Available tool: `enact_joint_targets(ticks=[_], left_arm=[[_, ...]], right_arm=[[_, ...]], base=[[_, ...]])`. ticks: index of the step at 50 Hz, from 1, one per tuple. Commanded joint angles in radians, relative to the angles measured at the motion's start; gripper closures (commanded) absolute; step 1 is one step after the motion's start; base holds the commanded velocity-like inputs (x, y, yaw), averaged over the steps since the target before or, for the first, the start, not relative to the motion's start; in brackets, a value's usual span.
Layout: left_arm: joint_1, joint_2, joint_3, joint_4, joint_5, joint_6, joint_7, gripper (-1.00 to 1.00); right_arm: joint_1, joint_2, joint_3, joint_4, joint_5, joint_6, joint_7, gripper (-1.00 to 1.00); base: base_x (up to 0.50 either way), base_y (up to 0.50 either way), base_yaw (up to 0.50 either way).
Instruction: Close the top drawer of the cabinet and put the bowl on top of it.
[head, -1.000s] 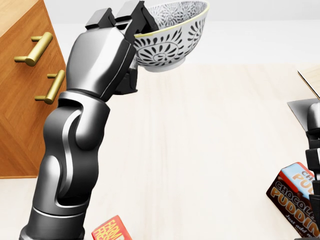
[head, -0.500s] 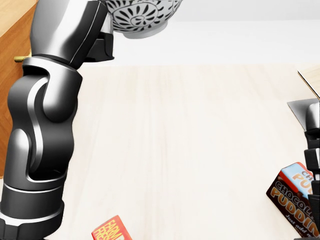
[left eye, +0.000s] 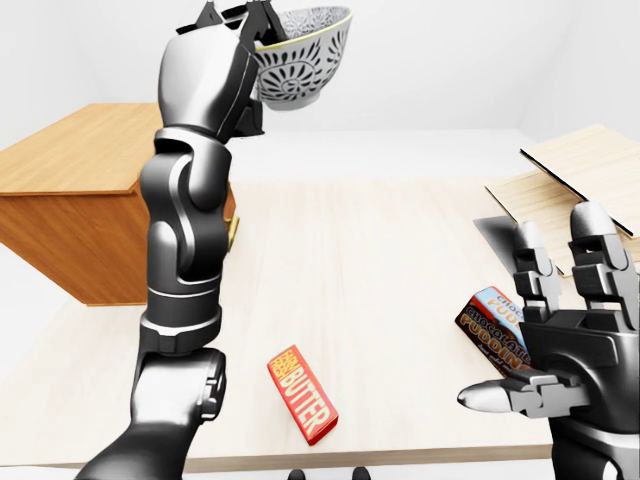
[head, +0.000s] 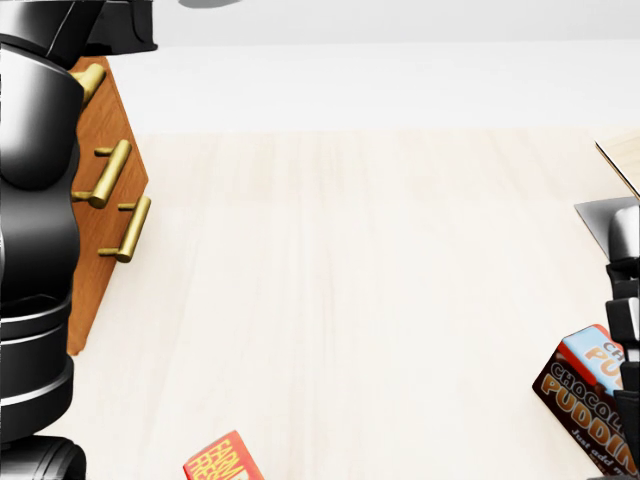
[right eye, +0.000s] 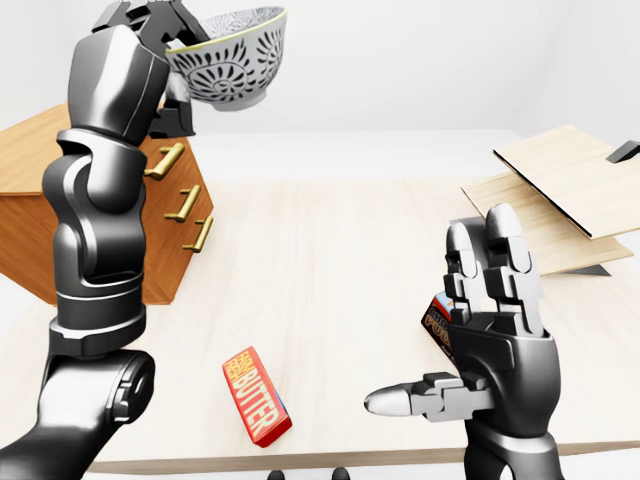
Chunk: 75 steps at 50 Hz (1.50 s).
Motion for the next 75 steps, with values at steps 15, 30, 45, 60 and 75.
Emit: enact_joint_targets(ticks=[15,30,45,60,75], left_arm=[[-0.084,0.179,0.073,0.101,-0.082,0.000,0.068,1.00],[-0.059,0.291,0.129,0.129,-0.171,0.000,0.091,1.00],[-0.069,0.384,0.159,0.202,-0.210,0.000,0.111,1.00],[-0.065,0.466,0.186,0.303,-0.269,0.000,0.156,1.00],[-0.101,0.504,0.181,0.504,-0.329,0.000,0.253,1.00]], right_arm=[[-0.010,-0.010,0.015,0.019,-0.012,0.000,-0.009,-1.00],[-0.005,-0.011,0.030,0.018,-0.023,0.000,-0.013,-1.00],[-0.005,-0.012,0.035,0.016,-0.026,0.000,-0.016,-1.00],[-0.006,-0.020,0.056,0.032,-0.039,0.000,-0.025,-1.00],[-0.006,-0.025,0.074,0.045,-0.052,0.000,-0.032,-1.00]], base=[[0.00,0.00,0.00],[0.00,0.00,0.00],[0.00,0.00,0.00],[0.00,0.00,0.00],[0.00,0.00,0.00]])
